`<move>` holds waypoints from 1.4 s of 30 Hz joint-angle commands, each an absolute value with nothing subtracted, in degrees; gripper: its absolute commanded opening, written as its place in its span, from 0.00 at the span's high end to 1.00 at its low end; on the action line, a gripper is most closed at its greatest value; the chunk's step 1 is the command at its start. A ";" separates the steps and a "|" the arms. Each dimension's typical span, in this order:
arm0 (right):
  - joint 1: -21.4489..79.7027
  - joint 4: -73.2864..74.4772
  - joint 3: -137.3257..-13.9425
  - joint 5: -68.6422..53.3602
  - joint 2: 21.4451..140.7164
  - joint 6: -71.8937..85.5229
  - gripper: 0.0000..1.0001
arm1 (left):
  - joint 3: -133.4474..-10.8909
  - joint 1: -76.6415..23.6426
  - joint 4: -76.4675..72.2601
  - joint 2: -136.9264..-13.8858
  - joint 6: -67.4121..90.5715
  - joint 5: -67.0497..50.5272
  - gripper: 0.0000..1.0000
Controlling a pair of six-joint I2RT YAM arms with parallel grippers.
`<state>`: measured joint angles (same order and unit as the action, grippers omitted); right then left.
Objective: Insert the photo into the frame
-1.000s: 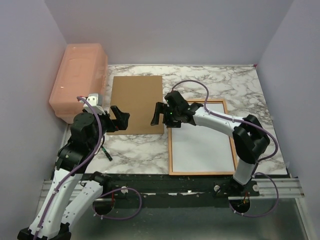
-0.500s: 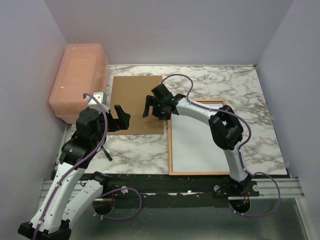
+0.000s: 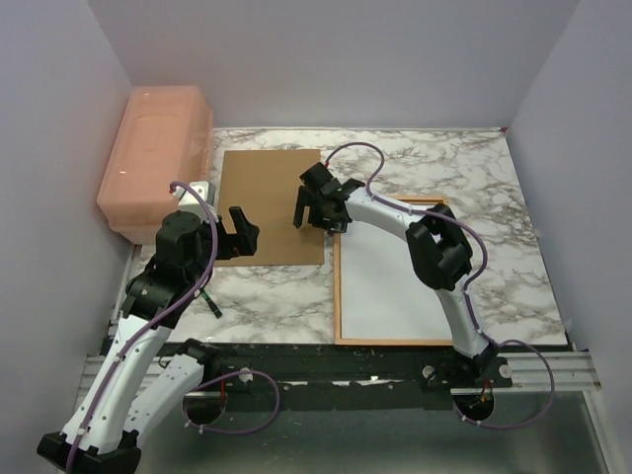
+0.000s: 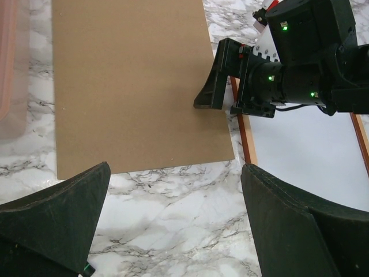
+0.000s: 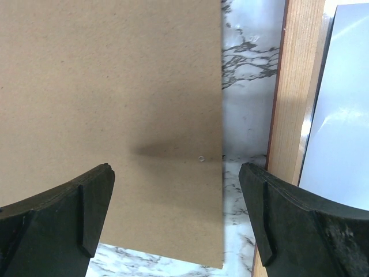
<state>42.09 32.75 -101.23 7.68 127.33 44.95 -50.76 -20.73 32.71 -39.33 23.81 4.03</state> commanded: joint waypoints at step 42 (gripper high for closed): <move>42.35 -10.11 -83.55 -22.83 119.60 55.31 0.03 | -49.57 -20.35 32.52 -40.29 23.03 4.65 0.01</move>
